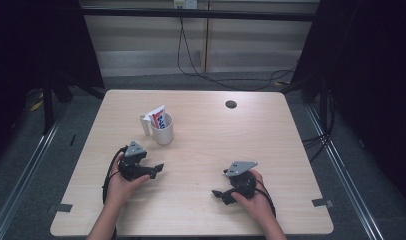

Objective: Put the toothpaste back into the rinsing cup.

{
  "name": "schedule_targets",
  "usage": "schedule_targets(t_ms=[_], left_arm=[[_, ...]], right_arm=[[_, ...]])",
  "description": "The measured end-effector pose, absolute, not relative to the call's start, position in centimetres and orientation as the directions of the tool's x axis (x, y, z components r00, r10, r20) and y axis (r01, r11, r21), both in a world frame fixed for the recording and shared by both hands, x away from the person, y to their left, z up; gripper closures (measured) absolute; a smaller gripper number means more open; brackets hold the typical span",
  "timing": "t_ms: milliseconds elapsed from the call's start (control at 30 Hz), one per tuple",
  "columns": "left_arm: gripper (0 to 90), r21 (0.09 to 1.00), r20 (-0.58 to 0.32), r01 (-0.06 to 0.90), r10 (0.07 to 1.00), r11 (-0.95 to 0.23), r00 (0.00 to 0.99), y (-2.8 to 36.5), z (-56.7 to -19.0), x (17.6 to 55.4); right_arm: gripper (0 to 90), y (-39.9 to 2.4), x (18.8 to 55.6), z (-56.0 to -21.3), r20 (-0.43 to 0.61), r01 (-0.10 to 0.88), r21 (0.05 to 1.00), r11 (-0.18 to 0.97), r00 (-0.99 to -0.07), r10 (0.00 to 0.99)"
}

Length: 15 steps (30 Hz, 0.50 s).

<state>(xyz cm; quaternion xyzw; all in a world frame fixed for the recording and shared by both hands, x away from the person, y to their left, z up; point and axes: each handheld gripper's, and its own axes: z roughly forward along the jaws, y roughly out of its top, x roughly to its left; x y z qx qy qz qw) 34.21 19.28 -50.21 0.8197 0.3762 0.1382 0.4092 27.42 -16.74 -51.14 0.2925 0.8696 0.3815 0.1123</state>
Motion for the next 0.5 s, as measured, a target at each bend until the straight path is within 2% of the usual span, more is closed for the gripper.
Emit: schedule_targets(t_ms=[400, 500], left_arm=[[15.9, 0.745, -0.058, 0.502, 0.707, -0.439, 0.705, 18.94, -50.88, 33.56], [15.9, 0.725, -0.017, 0.493, 0.703, -0.481, 0.711, 18.61, -50.97, 33.24]], right_arm=[[14.6, -16.74, 27.43, -51.14, 0.027, 0.422, 0.730, 0.538, -0.804, 0.594], [14.6, -16.74, 27.42, -51.14, 0.027, 0.423, 0.730, 0.538, -0.804, 0.594]])
